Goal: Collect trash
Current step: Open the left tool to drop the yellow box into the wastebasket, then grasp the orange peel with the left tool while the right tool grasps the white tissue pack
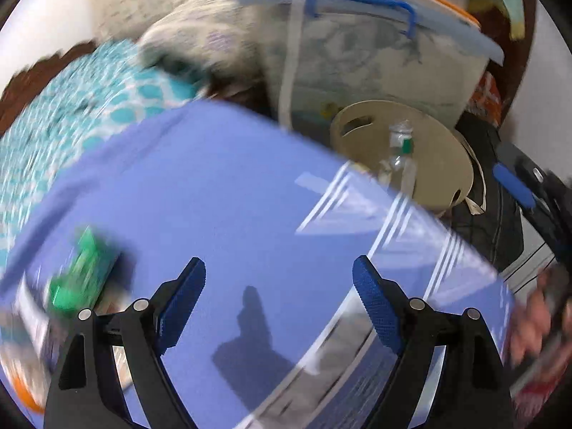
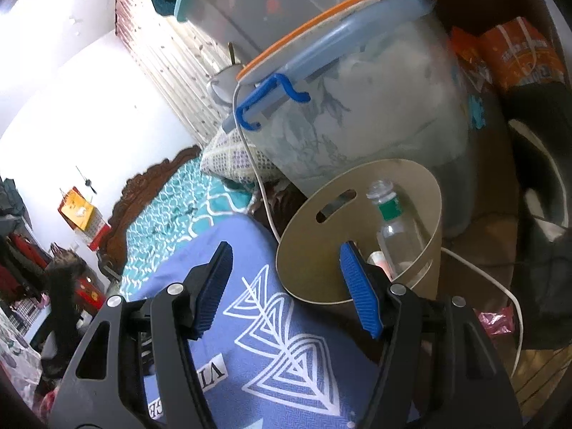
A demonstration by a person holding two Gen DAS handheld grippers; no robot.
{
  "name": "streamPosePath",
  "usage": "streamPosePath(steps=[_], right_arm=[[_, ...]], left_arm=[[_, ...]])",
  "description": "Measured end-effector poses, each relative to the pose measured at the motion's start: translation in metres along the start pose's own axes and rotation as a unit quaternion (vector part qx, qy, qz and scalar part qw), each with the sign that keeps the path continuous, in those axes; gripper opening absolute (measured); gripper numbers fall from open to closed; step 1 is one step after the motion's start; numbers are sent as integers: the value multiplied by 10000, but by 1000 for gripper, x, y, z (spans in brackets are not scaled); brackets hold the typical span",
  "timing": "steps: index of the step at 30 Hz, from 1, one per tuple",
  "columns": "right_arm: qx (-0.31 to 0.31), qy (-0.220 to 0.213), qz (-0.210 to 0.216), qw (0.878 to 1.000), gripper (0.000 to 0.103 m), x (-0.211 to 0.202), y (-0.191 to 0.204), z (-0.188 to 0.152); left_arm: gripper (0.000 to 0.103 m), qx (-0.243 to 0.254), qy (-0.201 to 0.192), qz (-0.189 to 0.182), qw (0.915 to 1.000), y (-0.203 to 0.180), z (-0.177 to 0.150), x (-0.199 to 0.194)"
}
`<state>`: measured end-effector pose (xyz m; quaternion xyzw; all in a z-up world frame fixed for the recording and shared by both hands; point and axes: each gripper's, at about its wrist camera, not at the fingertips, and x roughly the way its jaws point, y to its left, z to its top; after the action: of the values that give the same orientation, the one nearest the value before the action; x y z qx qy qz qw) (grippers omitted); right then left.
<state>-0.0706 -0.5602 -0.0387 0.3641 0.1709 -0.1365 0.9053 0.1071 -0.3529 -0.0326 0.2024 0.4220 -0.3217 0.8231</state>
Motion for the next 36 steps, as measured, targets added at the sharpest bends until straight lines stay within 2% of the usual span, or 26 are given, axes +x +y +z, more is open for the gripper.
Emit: streamPosePath(steps=[3, 7, 9, 11, 12, 14, 18, 19, 22, 26, 28, 30, 31, 34, 35, 36], right_arm=[[-324, 365, 9, 9988, 65, 9, 14, -4], [-785, 1150, 629, 9883, 65, 27, 53, -20], [-1162, 1539, 1001, 9761, 65, 36, 88, -35], [-1475, 1799, 1312, 9637, 62, 43, 122, -50], [-1676, 1944, 1508, 9547, 61, 47, 144, -60], [-2088, 2153, 1787, 9371, 55, 55, 183, -79], [-3040, 2377, 2279, 8939, 53, 72, 274, -120], [-3334, 2397, 2384, 8801, 53, 80, 301, -134], [-3749, 2548, 2492, 8558, 54, 104, 358, -170], [-4091, 2761, 2356, 8372, 56, 144, 404, -209], [-4215, 2849, 2146, 8337, 56, 162, 419, -223], [-4219, 2961, 1893, 8358, 56, 179, 422, -234], [-4176, 3031, 1873, 8358, 44, 182, 423, -236], [-4031, 3146, 1924, 8376, 35, 183, 418, -235], [-4009, 3191, 1972, 8358, 30, 179, 416, -234], [-3949, 3280, 2051, 8333, 29, 176, 414, -233]], left_arm=[[80, -492, -63, 152, 9987, 45, -47, -34], [80, -1066, -99, 298, 9938, 101, -105, -77], [80, -1367, -98, 468, 9895, 131, -137, -98], [80, -1801, -97, 698, 9811, 166, -169, -117], [80, -1972, -109, 760, 9774, 177, -179, -124], [79, -2479, -210, 882, 9645, 208, -205, -141], [79, -3072, -373, 1009, 9455, 249, -240, -162], [79, -3175, -420, 996, 9421, 255, -246, -166], [79, -3347, -492, 1062, 9350, 272, -257, -174], [81, -3522, -502, 1164, 9273, 304, -254, -175], [81, -3631, -440, 1198, 9230, 325, -246, -168], [82, -3774, -366, 1033, 9195, 346, -240, -159], [82, -3841, -321, 919, 9182, 355, -237, -153], [85, -3863, -199, 660, 9198, 367, -228, -134], [83, -3882, -114, 596, 9196, 367, -227, -125], [73, -3892, -71, 529, 9196, 366, -227, -119]])
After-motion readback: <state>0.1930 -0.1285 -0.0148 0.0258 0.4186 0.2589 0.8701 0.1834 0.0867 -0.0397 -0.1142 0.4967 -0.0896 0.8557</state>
